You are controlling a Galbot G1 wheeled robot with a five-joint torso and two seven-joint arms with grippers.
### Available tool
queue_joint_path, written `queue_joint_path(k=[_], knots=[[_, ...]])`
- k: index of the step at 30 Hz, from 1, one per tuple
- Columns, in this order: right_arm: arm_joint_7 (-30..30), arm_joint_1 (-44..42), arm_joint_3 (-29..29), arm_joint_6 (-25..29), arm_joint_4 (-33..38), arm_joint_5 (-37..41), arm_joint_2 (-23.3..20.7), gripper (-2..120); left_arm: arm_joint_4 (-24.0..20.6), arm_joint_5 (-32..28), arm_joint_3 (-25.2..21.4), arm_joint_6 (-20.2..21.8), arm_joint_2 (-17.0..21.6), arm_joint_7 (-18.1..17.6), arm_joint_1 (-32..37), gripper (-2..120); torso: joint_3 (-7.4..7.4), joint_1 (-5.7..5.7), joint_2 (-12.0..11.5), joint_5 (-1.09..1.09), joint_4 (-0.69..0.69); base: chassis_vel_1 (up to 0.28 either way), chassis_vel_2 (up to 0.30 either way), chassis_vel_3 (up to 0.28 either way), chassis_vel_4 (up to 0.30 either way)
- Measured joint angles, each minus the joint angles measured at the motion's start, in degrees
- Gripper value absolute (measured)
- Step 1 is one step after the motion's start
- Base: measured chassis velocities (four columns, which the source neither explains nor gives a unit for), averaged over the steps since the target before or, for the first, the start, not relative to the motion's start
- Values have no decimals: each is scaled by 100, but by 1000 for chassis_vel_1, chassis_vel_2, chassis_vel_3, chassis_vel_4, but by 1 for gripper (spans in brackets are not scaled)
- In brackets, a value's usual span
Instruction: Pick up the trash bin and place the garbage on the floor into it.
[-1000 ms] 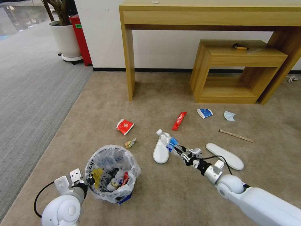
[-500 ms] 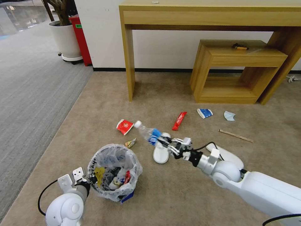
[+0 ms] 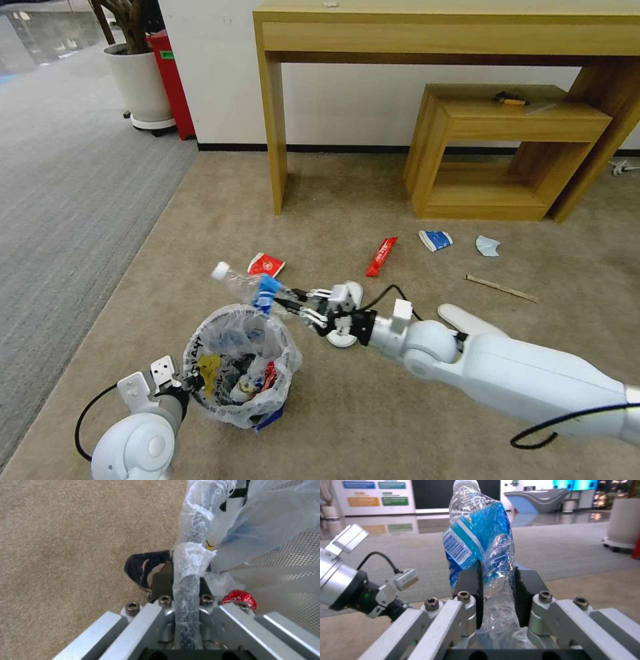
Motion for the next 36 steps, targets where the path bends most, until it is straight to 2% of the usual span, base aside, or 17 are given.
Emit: queue_joint_path(k=[2, 8, 10, 18, 31, 33, 36], knots=[[19, 142, -216, 0, -103, 24, 172, 18, -37, 3, -27, 0, -21, 0, 16, 0, 0, 0, 0, 0, 0, 0, 0, 0, 0], [50, 219, -388, 0, -225, 29, 335, 18, -91, 9, -50, 0, -42, 0, 43, 0, 0, 0, 0, 0, -1, 0, 0, 0, 0], [81, 251, -550, 12, -421, 30, 546, 18, -163, 27, -68, 0, -69, 0, 94, 0, 0, 0, 0, 1, 0, 0, 0, 0, 0], [141, 132, -717, 53, -962, -48, 923, 17, -333, 35, -118, -1, -105, 3, 205, 0, -1, 0, 0, 1, 0, 0, 0, 0, 0], [298, -77, -853, 68, -1126, -217, 1176, 17, -377, 67, -163, -2, -185, 9, 234, 0, -1, 0, 0, 1, 0, 0, 0, 0, 0], [298, -96, -856, 60, -1143, -231, 1190, 26, -377, 67, -170, -2, -185, 13, 237, 0, -1, 0, 0, 1, 0, 0, 0, 0, 0], [298, -130, -853, 56, -1152, -246, 1197, 35, -376, 67, -184, -2, -180, 18, 242, 0, 0, 0, 0, 2, 0, 0, 0, 0, 0]])
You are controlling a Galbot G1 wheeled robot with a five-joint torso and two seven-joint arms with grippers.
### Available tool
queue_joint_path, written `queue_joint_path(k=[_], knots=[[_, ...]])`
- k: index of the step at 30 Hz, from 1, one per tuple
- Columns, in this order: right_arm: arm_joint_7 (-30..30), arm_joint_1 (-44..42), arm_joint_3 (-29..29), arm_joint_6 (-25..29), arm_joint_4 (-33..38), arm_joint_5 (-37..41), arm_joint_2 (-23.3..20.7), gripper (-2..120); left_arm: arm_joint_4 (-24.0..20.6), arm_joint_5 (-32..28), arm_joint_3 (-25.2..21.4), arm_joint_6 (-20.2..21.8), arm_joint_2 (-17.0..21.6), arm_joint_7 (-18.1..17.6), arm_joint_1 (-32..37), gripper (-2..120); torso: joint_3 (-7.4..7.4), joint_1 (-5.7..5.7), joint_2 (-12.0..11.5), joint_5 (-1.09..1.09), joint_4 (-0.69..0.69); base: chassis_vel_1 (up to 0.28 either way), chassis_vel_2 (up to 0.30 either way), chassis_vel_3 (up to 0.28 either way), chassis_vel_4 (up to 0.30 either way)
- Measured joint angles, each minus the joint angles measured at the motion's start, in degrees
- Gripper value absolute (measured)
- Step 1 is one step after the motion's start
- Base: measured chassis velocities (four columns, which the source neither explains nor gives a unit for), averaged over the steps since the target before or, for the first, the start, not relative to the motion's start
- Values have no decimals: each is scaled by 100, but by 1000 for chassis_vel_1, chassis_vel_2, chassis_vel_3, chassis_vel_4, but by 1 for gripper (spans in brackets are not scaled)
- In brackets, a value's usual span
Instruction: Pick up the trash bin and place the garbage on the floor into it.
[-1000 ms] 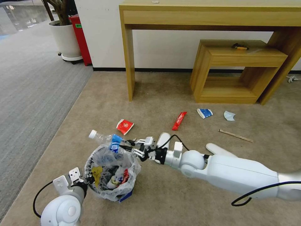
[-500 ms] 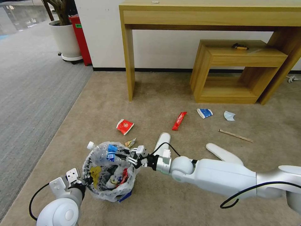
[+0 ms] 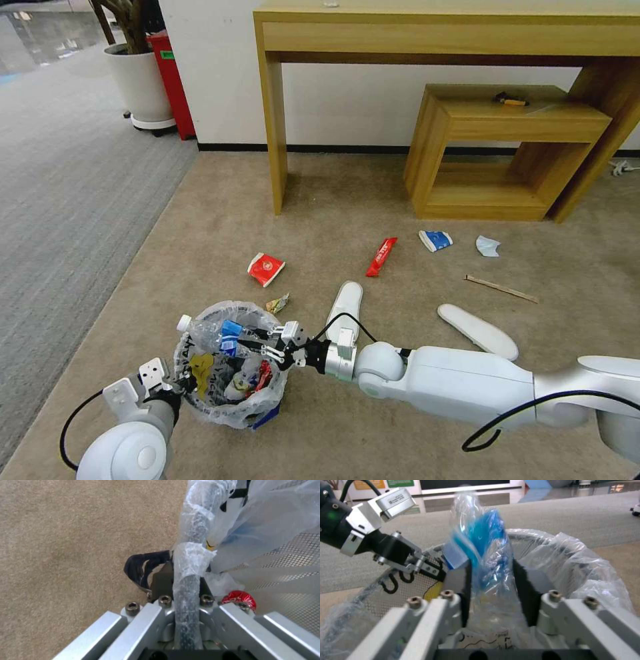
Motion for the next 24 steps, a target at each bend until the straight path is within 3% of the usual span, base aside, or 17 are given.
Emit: queue_joint_path(k=[9, 10, 16, 24], knots=[[5, -88, 99, -18, 35, -30, -47, 72, 61, -21, -26, 0, 29, 8, -14, 0, 0, 0, 0, 0, 0, 0, 0, 0, 0], [5, -88, 99, -18, 35, -30, -47, 72, 61, -21, -26, 0, 29, 8, -14, 0, 0, 0, 0, 0, 0, 0, 0, 0, 0], [171, -194, 526, -49, 94, 1, -83, 96, 194, -4, -15, 0, 39, 13, -47, 0, 0, 0, 0, 0, 1, 0, 0, 0, 0], [459, -560, 1581, -194, 80, 77, -330, 100, 320, 14, -2, 1, 73, 16, -76, 0, 0, 0, 0, 0, 0, 0, 0, 0, 0]])
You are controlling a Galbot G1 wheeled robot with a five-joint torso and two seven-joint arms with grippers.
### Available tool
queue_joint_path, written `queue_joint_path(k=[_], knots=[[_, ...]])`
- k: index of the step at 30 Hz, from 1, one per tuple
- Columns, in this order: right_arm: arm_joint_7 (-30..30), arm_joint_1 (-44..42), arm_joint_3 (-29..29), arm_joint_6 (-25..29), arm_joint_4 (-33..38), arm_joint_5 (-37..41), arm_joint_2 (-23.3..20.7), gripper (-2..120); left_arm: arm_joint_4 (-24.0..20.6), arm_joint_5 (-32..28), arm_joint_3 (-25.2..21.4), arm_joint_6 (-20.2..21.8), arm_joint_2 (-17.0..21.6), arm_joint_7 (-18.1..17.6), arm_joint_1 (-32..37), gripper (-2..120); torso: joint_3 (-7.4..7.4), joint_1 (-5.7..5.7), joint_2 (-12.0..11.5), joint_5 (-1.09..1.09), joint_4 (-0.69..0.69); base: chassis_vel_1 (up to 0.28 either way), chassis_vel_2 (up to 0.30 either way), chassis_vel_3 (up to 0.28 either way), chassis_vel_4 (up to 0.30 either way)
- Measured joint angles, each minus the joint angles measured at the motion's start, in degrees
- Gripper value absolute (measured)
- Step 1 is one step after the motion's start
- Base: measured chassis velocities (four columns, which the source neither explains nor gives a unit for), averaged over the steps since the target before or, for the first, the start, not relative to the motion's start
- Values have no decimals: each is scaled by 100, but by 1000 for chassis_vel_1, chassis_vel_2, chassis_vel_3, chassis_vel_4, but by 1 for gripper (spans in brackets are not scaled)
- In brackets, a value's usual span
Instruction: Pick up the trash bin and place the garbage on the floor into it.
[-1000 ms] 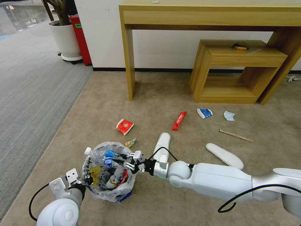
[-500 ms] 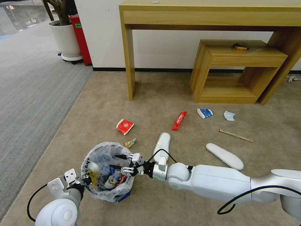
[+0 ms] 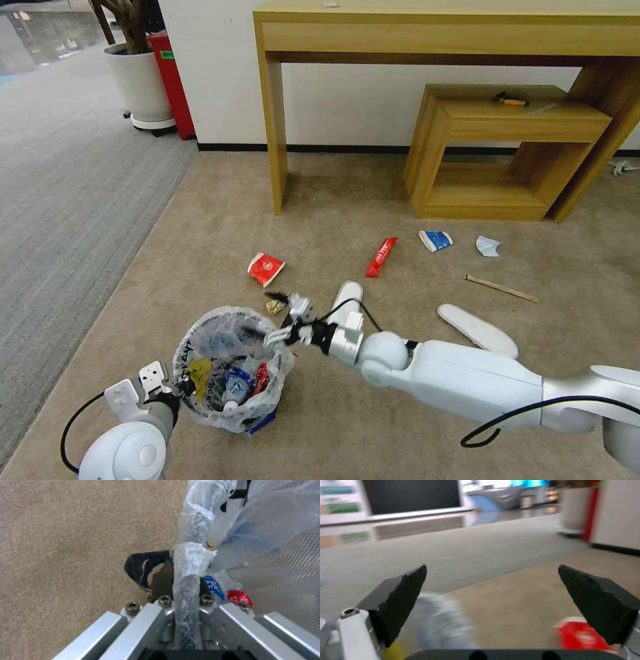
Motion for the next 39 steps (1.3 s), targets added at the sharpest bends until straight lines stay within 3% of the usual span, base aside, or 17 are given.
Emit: queue_joint_path(k=[11, 18, 28, 39], knots=[[683, -1426, 1771, -201, -225, -303, -617, 100, 77, 12, 127, 0, 30, -9, -51, 0, 0, 0, 0, 2, -2, 0, 0, 0, 0], [1110, -2031, 2357, -253, -461, -638, -713, 100, 75, 86, 175, 0, 7, 5, -13, 0, 0, 0, 0, 0, -1, 0, 0, 0, 0], [1462, -2179, 2303, -588, -838, -562, -327, 98, -14, 84, 144, 0, 33, 26, 67, 0, 0, 0, 0, 0, 0, 0, 0, 0, 0], [1478, -2086, 2029, -742, -2115, -659, 647, 98, -83, 71, 88, 0, 12, 31, 133, 0, 0, 0, 0, -1, -1, 0, 0, 0, 0]])
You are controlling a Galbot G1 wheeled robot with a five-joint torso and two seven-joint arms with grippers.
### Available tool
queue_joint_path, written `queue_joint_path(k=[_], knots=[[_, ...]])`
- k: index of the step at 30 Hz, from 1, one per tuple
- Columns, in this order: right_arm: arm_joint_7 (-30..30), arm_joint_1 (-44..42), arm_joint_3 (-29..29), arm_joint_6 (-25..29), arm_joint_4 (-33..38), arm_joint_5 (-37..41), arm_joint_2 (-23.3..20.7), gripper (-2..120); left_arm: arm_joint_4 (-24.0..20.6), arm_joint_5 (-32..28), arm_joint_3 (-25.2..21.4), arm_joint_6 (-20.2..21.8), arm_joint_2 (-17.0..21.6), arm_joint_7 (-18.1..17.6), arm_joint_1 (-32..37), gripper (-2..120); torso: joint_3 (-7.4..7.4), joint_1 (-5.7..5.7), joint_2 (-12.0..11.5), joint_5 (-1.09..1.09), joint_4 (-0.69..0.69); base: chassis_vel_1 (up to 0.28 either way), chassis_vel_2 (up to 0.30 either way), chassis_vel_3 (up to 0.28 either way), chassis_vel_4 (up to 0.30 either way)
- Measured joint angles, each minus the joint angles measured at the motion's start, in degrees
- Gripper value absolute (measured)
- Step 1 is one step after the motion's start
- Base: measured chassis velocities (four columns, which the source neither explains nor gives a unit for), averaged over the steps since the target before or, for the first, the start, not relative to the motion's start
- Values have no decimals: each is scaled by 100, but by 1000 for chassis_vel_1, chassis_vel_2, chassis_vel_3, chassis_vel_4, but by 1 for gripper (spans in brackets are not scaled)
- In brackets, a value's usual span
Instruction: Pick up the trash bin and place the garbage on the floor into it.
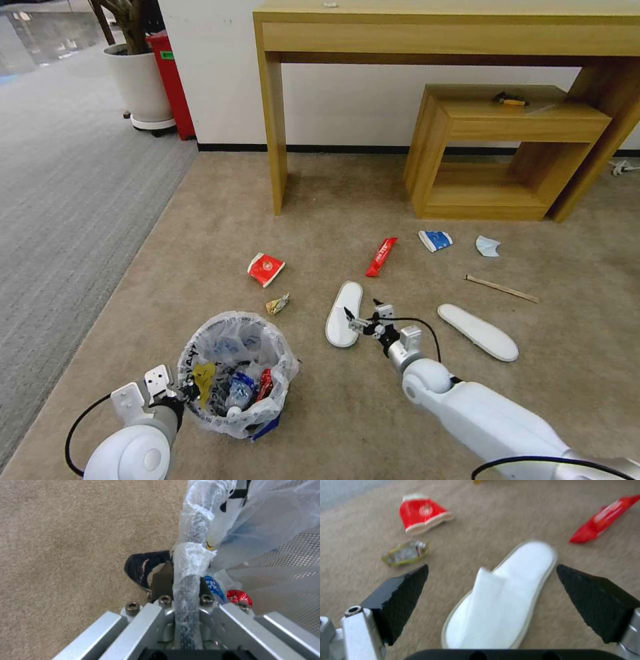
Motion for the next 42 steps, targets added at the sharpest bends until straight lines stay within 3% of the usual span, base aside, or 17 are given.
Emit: queue_joint_path(k=[15, 42], knots=[[-22, 376, -65, -168, -1288, -23, 1104, 96, 36, -25, -27, 0, -19, -21, -42, 0, 0, 0, 0, 0, 1, 0, 0, 0, 0], [236, 723, 10, -396, -2600, -424, 1662, 92, 16, -89, -32, 0, -12, -33, -68, 0, 0, 0, 0, 0, 1, 0, 0, 0, 0]])
